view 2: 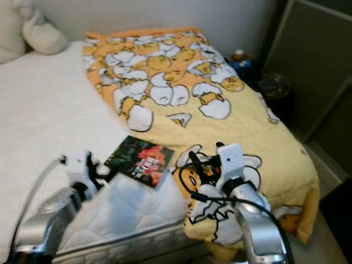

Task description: Clean up the room

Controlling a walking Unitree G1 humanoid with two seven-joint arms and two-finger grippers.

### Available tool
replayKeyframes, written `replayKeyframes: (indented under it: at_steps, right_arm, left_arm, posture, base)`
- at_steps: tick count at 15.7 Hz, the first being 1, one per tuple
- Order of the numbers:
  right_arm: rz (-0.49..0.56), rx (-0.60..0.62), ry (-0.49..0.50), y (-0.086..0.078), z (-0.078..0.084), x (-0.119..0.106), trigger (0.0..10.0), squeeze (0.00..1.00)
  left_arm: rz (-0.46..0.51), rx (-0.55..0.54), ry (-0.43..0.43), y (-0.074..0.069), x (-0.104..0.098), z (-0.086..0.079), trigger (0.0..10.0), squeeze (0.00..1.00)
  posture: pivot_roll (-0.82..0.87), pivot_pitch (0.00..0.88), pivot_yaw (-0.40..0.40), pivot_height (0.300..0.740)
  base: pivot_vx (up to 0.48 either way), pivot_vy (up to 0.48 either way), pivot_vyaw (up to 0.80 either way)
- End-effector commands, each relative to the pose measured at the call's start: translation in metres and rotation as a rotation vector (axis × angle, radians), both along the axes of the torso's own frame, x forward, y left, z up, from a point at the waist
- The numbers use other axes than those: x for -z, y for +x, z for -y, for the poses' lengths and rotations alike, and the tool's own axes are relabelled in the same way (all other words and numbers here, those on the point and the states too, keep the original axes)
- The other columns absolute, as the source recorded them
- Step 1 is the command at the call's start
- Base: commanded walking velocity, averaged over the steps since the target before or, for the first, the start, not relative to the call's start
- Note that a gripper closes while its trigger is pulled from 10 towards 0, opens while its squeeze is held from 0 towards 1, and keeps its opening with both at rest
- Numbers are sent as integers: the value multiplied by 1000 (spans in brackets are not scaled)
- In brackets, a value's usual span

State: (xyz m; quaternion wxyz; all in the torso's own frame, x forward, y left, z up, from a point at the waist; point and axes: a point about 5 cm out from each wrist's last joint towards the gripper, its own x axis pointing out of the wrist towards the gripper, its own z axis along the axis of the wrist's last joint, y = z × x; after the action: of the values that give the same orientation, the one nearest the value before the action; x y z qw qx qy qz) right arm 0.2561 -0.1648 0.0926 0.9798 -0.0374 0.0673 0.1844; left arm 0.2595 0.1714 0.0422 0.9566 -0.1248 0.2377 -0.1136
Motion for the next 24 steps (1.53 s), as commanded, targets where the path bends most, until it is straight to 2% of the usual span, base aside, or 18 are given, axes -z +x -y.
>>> replayKeyframes:
  at_steps: [1,2,3,5,7,8,11,14,15,16,20,22,24]
  right_arm:
    - [-1,-1,-1,4,5,-3,10000,0]
    - [6,-27,-7,6,7,-8,10000,0]
    - [7,-51,-6,7,7,-11,10000,0]
    - [-2,-108,6,6,5,-13,10000,0]
    - [-21,-224,6,7,0,-16,10000,0]
    - [-23,-233,5,7,0,-16,10000,0]
    - [-79,-305,-19,9,6,-15,10000,0]
    - [-118,-327,-36,11,15,-18,10000,0]
    - [-119,-333,-33,12,17,-22,10000,0]
    - [-116,-336,-38,14,21,-26,10000,0]
    - [-117,-367,-44,14,18,-32,10000,0]
    - [-116,-344,-27,13,16,-28,10000,0]
    - [-110,-331,-13,10,15,-27,10000,0]
  left_arm:
    - [-69,-40,-70,1,6,-3,10000,0]
    - [-122,-89,-160,3,9,-4,10000,224]
    - [-138,-113,-252,5,7,-3,10000,1000]
    - [-141,-133,-291,7,6,-4,10000,1000]
    - [-175,-147,-281,8,8,-9,10000,1000]
    - [-177,-147,-283,8,8,-9,10000,1000]
    - [-173,-166,-329,12,3,-3,10000,1000]
    - [-229,-154,-392,8,6,4,10000,1000]
    - [-236,-139,-440,6,5,7,10000,1000]
    - [-231,-137,-413,6,5,5,10000,0]
    - [-245,-136,-469,7,6,3,10000,0]
    - [-269,-116,-408,11,11,5,10000,0]
    - [-239,-143,-412,20,12,6,10000,0]
  posture:
    - [-45,0,52,740]
    - [-53,0,56,740]
    - [-56,0,60,740]
    - [-58,0,64,740]
    - [-55,0,66,740]
    - [-55,0,66,740]
    - [-42,0,9,740]
    - [-46,1,-30,740]
    - [-54,11,-35,740]
    - [-59,15,-47,740]
    - [-64,41,-22,740]
    - [-56,44,5,740]
    - [-58,48,13,740]
  base:
    - [0,0,0]
    - [0,0,0]
    - [0,0,0]
    - [0,0,0]
    - [0,0,0]
    - [0,0,0]
    - [0,0,0]
    - [0,0,0]
    - [0,0,0]
    - [0,0,0]
    - [0,0,0]
    - [0,0,0]
    - [0,0,0]
